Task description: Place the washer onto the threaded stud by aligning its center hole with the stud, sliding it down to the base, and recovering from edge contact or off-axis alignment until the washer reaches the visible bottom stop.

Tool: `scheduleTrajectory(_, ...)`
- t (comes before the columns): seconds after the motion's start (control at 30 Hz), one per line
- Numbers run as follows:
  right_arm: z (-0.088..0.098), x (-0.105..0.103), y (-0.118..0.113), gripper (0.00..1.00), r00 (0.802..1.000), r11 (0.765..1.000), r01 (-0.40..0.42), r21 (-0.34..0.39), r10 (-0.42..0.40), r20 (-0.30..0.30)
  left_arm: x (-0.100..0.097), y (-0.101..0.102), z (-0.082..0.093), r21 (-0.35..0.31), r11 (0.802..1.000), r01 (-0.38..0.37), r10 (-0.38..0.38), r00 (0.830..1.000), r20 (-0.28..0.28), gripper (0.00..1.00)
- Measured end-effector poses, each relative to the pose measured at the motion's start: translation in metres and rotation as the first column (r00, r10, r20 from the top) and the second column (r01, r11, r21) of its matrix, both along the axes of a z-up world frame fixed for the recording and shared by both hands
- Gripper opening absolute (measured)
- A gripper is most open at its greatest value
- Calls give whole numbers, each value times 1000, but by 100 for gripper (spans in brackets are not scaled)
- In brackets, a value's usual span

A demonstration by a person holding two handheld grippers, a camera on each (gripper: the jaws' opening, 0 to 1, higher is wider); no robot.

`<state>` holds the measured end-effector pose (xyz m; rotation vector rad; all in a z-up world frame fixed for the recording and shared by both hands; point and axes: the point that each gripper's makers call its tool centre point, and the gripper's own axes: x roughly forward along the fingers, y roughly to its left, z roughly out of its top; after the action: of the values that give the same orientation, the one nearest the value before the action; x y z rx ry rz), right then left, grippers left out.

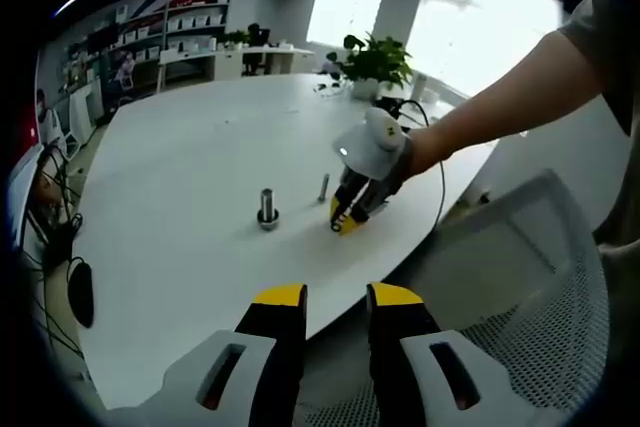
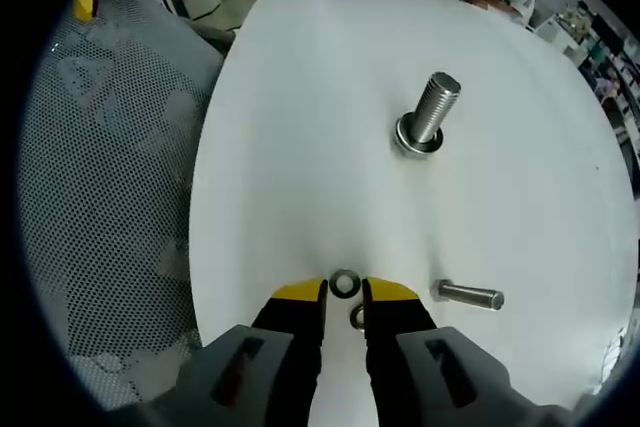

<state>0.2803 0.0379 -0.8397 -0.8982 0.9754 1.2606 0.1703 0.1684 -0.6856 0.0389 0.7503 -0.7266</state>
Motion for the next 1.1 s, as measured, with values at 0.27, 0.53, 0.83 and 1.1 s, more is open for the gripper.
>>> scheduleTrajectory(0.27,-1,1,0,15,1000,1000,14,-7,-14,1,0,0,0,1,1000,2,-2,1000,1,21)
scheduleTrajectory(0.53,0,1,0,14,996,995,94,28,-95,5,0,0,-1,2,1000,2,-2,1000,0,21)
scheduleTrajectory(0.83,3,8,-1,13,980,978,201,49,-201,-9,0,0,-1,4,1000,5,-5,1000,0,21)
scheduleTrajectory(1.1,11,12,-12,13,976,975,217,41,-217,-3,0,0,-1,5,1000,6,-6,1000,-1,20)
